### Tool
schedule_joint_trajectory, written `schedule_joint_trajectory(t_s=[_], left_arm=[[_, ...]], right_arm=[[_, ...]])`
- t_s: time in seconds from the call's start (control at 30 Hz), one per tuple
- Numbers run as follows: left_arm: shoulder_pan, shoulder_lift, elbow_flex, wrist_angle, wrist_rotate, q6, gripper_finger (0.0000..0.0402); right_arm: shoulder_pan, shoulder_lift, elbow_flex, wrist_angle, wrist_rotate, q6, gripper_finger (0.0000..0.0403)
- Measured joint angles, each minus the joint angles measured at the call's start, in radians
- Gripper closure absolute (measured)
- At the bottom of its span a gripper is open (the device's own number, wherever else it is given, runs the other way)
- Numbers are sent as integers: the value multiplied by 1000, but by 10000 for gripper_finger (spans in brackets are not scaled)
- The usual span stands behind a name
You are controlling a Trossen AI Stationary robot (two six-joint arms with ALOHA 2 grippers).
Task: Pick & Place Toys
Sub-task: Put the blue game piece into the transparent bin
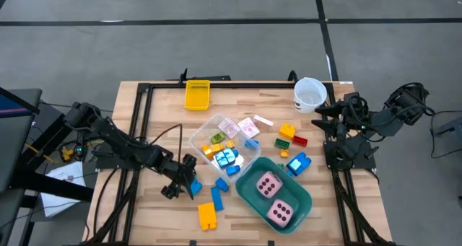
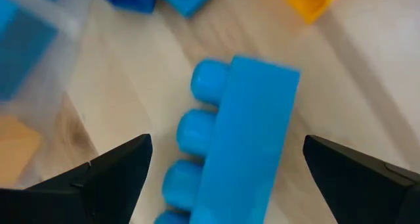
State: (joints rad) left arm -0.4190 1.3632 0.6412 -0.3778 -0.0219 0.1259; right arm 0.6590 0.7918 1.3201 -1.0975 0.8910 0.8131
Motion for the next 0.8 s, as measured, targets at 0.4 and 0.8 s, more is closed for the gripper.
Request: schedule_joint_trajectory(t_s=[0.4, 0.8], left_arm=[[21, 0, -111, 75, 14, -14, 9], [20, 0, -134, 91, 11, -62, 50]], right_arm=[[0, 0, 0, -2, 1, 3, 148], [0, 0, 0, -2, 4, 2, 148]])
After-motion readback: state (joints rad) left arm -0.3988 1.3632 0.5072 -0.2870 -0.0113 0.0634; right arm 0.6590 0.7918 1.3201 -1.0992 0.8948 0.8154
